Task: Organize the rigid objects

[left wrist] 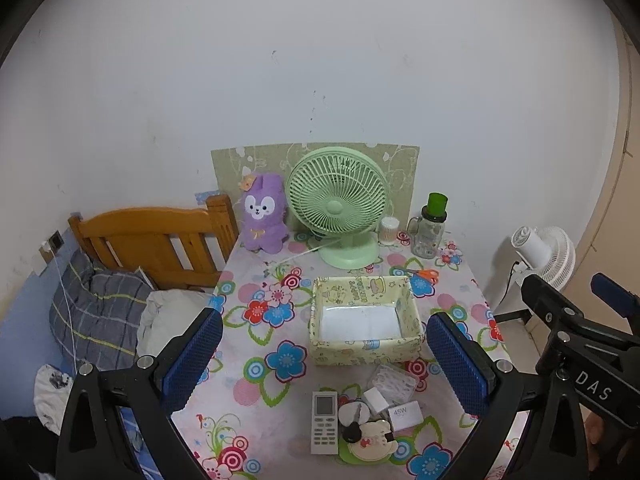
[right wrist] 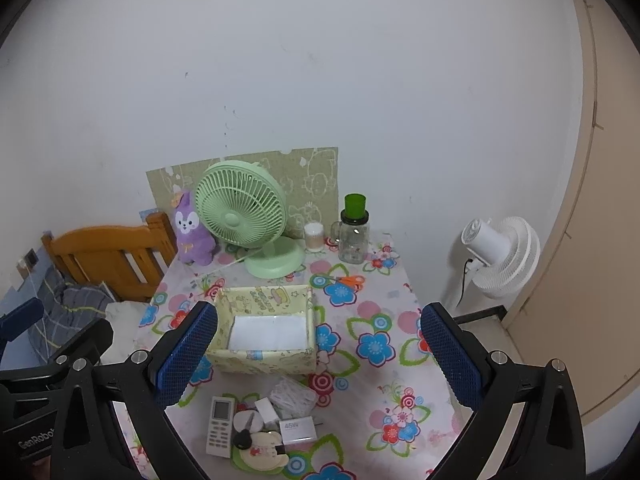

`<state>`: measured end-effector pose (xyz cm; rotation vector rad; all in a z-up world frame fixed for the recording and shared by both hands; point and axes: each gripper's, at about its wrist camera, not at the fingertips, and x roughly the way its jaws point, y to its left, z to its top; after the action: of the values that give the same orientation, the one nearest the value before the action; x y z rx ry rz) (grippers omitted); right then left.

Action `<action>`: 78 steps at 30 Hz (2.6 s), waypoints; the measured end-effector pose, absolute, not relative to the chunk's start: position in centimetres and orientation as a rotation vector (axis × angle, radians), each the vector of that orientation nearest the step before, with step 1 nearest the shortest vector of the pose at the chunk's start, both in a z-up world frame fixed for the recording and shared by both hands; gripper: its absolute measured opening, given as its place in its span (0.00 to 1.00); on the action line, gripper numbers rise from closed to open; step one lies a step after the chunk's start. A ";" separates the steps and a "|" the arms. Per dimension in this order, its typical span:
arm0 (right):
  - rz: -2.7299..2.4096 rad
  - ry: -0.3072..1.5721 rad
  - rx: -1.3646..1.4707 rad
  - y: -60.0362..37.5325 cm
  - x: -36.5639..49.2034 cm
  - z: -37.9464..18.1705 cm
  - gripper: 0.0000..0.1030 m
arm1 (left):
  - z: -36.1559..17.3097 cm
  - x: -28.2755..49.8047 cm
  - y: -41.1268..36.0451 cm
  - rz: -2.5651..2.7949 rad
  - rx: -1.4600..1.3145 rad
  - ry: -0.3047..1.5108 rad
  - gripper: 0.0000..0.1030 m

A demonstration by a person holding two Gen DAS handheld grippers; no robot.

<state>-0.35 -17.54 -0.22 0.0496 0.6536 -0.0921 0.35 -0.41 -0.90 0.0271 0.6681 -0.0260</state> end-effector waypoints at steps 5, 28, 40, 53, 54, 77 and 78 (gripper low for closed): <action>-0.092 0.654 0.051 -17.3 -0.4 -0.5 1.00 | -1.1 0.7 -0.4 -0.007 0.046 0.675 1.00; -0.125 0.641 0.063 -17.7 0.3 -0.1 1.00 | -0.6 2.2 -0.2 -0.027 0.019 0.685 0.98; -0.126 0.643 0.058 -17.4 0.3 -0.1 1.00 | -0.8 2.1 0.0 -0.034 0.029 0.673 0.98; -0.153 0.641 0.054 -17.4 -0.2 -0.3 1.00 | -0.8 2.1 -0.4 -0.052 0.042 0.671 0.98; -0.153 0.642 0.057 -17.5 -0.2 -0.3 1.00 | -0.8 2.1 -0.4 -0.055 0.041 0.671 0.98; -0.146 0.711 0.050 -17.5 1.4 -3.1 1.00 | -3.6 3.3 -0.9 -0.064 0.046 0.729 0.98; -0.142 0.715 0.051 -17.5 1.5 -3.4 1.00 | -3.9 3.4 -0.9 -0.063 0.043 0.734 0.98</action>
<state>1.49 -17.53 -3.39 0.0510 0.7153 -0.1420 3.38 -0.89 -3.89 0.0434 0.7340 -0.0633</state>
